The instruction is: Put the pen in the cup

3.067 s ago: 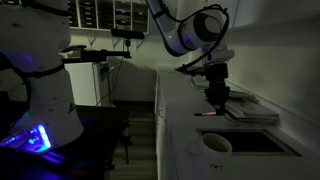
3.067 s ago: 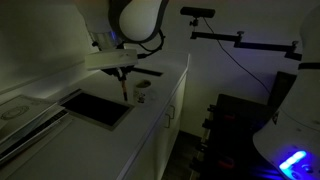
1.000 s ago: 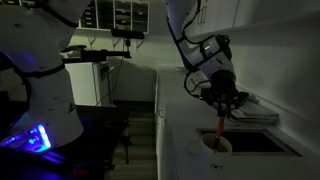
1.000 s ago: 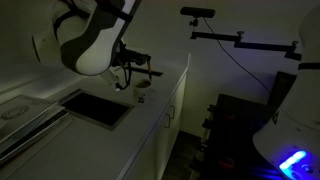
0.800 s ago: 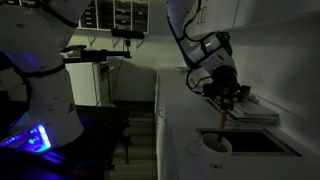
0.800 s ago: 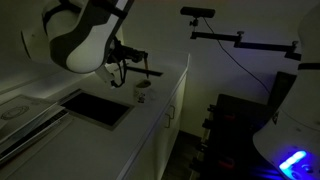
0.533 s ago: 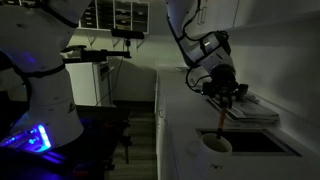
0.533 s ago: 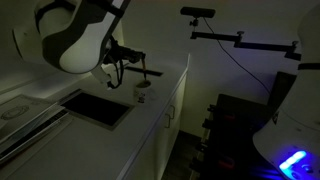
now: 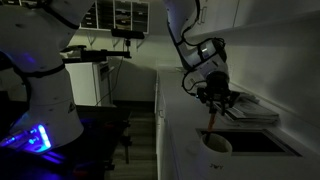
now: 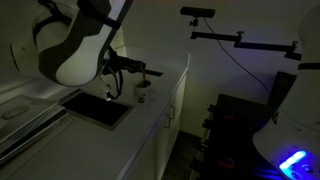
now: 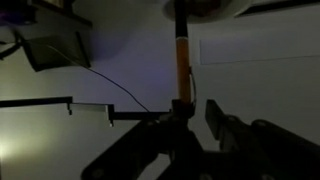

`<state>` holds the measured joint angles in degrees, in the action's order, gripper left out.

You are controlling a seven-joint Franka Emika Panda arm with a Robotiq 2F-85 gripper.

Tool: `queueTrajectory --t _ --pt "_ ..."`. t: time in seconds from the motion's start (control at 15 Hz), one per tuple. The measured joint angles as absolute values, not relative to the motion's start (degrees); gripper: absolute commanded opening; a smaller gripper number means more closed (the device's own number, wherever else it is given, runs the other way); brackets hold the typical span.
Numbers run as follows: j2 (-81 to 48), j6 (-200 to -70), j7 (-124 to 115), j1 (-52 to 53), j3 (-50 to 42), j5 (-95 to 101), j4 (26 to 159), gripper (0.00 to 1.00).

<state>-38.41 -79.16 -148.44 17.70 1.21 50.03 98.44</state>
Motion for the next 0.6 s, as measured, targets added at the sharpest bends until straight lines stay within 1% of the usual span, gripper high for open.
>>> queueTrajectory --t 0.07,0.2,0.27,0.33,0.6 --pt "-38.81 -79.41 -148.44 17.61 1.21 50.03 98.28 0.73" --pt "-38.99 -79.85 -148.00 17.57 1.25 50.03 98.04 0.87" --pt "-38.90 -79.85 -147.26 17.56 1.32 50.04 97.90 0.95" --pt "-38.69 -79.87 -146.37 17.56 1.47 50.05 97.82 0.99" --pt "-36.74 -79.79 -142.65 17.39 1.94 49.53 97.93 1.00"
